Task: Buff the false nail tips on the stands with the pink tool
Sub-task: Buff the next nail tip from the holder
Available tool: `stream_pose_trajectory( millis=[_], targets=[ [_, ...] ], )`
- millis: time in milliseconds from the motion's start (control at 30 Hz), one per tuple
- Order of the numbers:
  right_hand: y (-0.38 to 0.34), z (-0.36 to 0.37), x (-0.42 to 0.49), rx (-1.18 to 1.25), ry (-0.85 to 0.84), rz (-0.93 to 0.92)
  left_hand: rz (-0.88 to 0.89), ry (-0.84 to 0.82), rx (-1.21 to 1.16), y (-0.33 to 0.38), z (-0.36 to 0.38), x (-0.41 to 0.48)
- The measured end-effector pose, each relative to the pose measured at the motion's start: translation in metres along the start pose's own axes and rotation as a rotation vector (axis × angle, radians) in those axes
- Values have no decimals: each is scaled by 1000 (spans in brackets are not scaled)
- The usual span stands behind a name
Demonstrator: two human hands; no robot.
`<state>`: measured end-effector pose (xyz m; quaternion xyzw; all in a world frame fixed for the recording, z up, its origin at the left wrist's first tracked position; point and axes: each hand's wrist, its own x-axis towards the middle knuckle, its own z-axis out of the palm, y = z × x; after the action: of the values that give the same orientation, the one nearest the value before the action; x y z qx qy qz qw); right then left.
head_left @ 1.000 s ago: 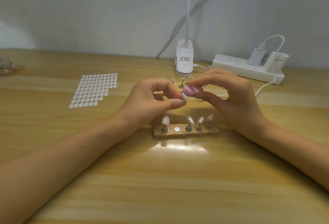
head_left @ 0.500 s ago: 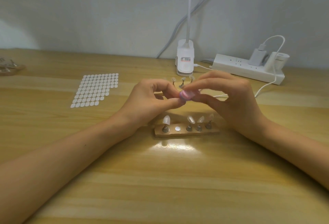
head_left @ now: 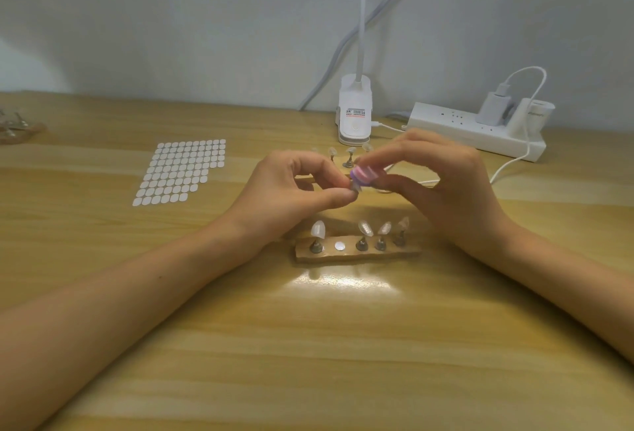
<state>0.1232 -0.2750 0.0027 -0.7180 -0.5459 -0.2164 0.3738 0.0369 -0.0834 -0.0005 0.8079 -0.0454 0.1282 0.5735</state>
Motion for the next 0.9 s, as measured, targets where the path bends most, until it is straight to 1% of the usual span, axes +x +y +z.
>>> stream_pose_trajectory(
  millis=[133,267,367,400,500,533,633,667,767,900],
  targets=[
    [-4,4,-2,-34,-23,-71,11,-8,-3,1,0,-1],
    [-1,-1,0,-18,-3,-14,-2,1,10,0,0,0],
    [-6,5,-3,-61,-38,-105,-2,-3,-4,1,1,-1],
    [-5,5,-2,-60,-38,-103,-3,2,6,1,1,-1],
    [1,-2,0,-28,1,-16,-4,20,18,1,0,-1],
    [1,-2,-1,-31,-2,-20,-4,7,12,2,1,-1],
    [-5,6,-3,-67,-49,-124,-2,-7,7,3,1,-1],
    [-4,5,-2,-68,-45,-118,-5,1,11,2,1,-1],
    [1,-1,0,-29,-2,-19,-4,4,11,0,0,-1],
    [-5,5,-2,-53,-49,-112,-1,-11,-4,2,1,-1]
  ],
)
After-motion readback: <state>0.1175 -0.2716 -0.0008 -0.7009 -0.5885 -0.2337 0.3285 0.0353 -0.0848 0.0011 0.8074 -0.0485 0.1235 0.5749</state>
